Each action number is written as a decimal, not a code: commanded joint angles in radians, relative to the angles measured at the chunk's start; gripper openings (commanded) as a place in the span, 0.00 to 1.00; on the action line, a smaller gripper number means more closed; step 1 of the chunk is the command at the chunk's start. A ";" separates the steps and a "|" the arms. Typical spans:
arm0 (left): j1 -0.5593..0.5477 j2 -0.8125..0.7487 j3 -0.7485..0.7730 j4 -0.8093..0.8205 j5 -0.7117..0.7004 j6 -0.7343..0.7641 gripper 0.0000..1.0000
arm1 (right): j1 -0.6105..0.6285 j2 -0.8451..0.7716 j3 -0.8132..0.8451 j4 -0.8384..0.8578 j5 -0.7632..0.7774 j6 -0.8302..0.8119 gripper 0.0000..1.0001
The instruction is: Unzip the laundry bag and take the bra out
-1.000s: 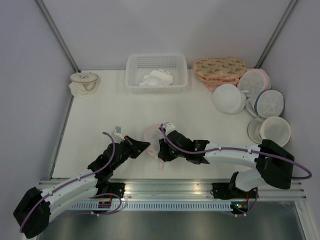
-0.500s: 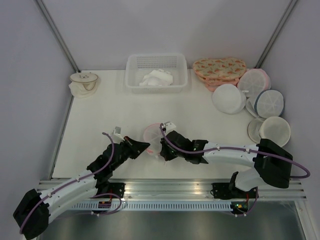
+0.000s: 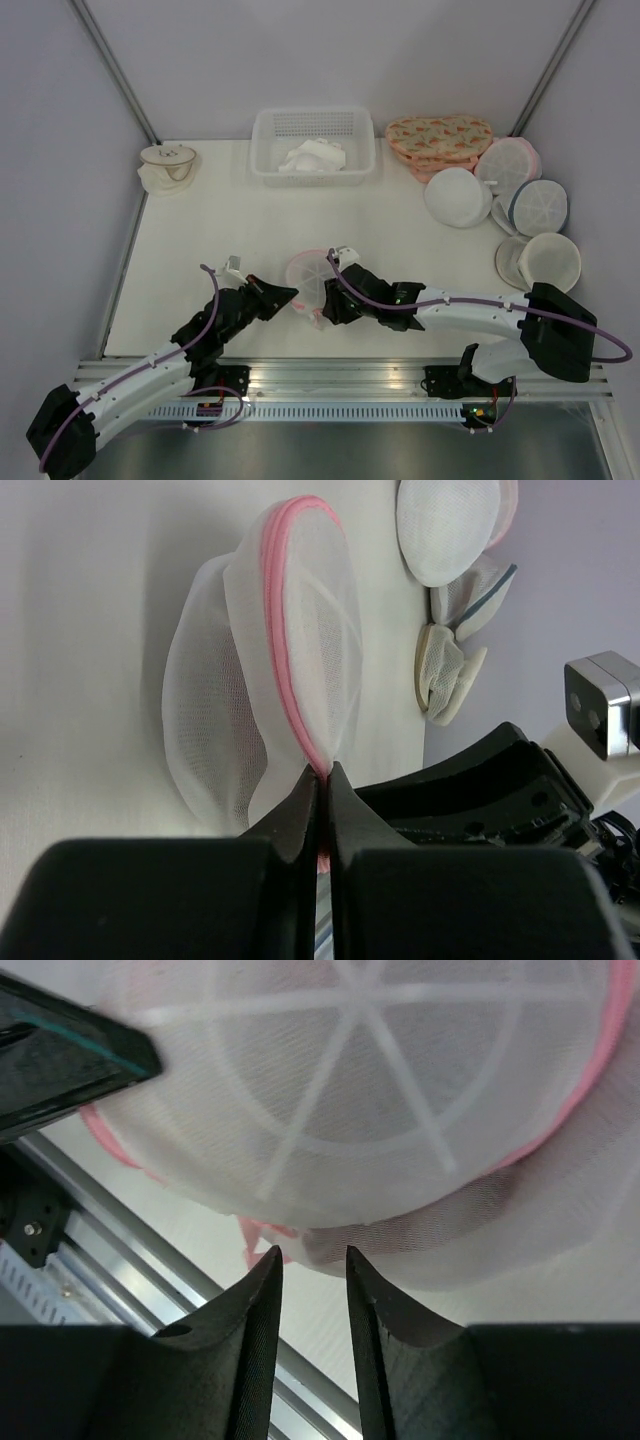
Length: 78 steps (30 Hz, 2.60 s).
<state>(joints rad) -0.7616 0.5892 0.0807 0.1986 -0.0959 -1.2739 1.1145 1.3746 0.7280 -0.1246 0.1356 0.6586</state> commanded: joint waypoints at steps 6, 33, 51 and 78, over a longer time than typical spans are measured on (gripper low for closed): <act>-0.005 0.001 -0.006 -0.008 0.005 -0.048 0.02 | 0.033 -0.009 -0.032 0.192 -0.156 0.027 0.37; -0.005 -0.014 -0.006 -0.007 0.030 -0.058 0.02 | 0.039 0.129 0.040 0.217 -0.017 -0.002 0.25; -0.005 -0.031 0.005 -0.123 0.016 -0.001 0.02 | 0.038 0.096 0.126 -0.418 0.390 0.042 0.00; 0.062 0.056 0.252 -0.266 -0.134 0.447 0.02 | 0.033 -0.012 0.094 -0.503 0.340 -0.002 0.00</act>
<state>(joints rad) -0.7502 0.5983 0.2848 -0.1287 -0.1253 -0.9787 1.1694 1.4414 0.8890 -0.5518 0.5282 0.7605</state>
